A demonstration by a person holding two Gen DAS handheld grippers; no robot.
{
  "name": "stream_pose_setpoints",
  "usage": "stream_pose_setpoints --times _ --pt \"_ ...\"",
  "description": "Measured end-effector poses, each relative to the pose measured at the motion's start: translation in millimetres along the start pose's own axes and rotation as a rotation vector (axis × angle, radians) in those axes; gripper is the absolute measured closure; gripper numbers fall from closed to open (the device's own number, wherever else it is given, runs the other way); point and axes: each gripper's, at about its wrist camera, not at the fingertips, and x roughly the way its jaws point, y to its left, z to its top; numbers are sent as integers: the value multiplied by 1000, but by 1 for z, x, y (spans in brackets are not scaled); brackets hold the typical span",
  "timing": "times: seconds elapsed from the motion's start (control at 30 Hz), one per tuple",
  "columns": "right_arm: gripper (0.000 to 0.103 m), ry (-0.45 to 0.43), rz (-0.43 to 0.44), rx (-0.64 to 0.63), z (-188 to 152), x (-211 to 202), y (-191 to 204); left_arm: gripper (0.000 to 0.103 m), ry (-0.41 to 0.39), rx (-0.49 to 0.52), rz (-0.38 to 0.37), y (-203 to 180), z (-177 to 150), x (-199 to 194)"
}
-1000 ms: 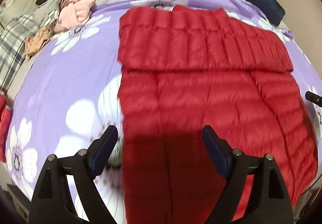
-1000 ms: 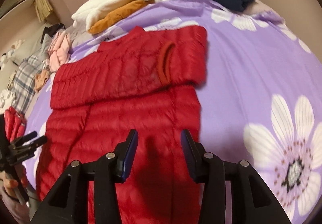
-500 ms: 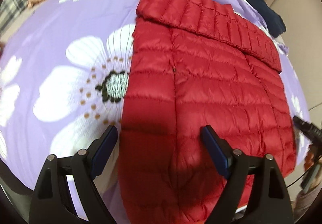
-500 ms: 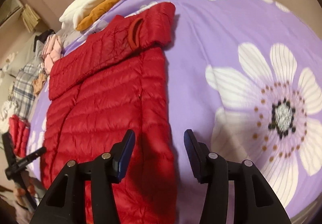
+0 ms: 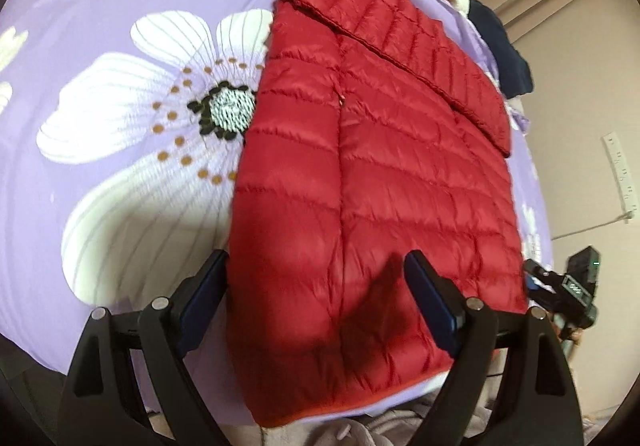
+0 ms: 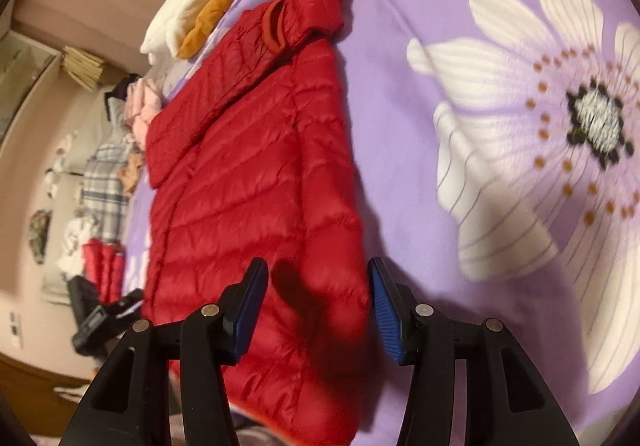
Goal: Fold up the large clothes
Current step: 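Move both tools to the jacket hem and grasp it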
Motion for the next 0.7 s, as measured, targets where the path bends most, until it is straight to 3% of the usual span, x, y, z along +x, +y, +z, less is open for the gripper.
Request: stream_pose_setpoints --times 0.13,0.3,0.43,0.53,0.63,0.7 --pt "52 47 70 9 -7 4 1 15 20 -26 -86 3 -9 -4" --pt "52 82 155 12 -13 8 4 15 37 -103 -260 12 -23 -8" --pt "52 89 193 20 -11 13 5 15 53 -142 -358 14 -27 -3" --pt "52 83 188 18 -9 14 6 17 56 -145 -358 9 -26 -3" --pt "52 75 165 -7 -8 15 12 27 53 -122 -319 2 -25 -5" --pt "52 74 153 -23 -10 12 12 45 47 -112 -289 2 -25 -6"
